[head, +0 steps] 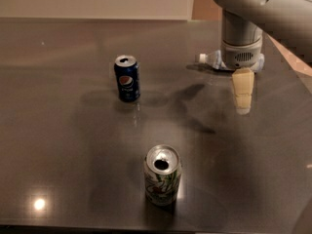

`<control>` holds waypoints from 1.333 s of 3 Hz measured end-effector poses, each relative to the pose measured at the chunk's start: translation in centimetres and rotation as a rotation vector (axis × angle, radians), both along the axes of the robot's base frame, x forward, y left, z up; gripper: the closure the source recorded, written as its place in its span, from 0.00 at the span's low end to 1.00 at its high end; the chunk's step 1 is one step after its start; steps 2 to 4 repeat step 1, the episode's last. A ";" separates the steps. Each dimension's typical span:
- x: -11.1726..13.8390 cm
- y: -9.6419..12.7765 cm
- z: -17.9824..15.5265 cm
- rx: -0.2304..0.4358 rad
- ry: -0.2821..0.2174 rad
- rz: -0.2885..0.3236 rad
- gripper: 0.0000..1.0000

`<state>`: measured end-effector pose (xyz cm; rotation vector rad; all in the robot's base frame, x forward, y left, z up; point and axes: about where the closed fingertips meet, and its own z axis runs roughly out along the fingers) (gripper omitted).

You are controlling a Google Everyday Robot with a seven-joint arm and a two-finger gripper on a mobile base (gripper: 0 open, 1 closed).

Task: Knock blue plastic bottle over

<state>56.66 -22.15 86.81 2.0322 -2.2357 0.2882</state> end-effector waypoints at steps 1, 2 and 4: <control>0.1 0.0 0.0 0.001 -0.002 0.000 0.00; 0.1 0.0 0.0 0.001 -0.002 0.000 0.00; 0.1 0.0 0.0 0.001 -0.002 0.000 0.00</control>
Offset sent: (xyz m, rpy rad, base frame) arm 0.0000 0.0000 0.0000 0.0000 0.0000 0.0000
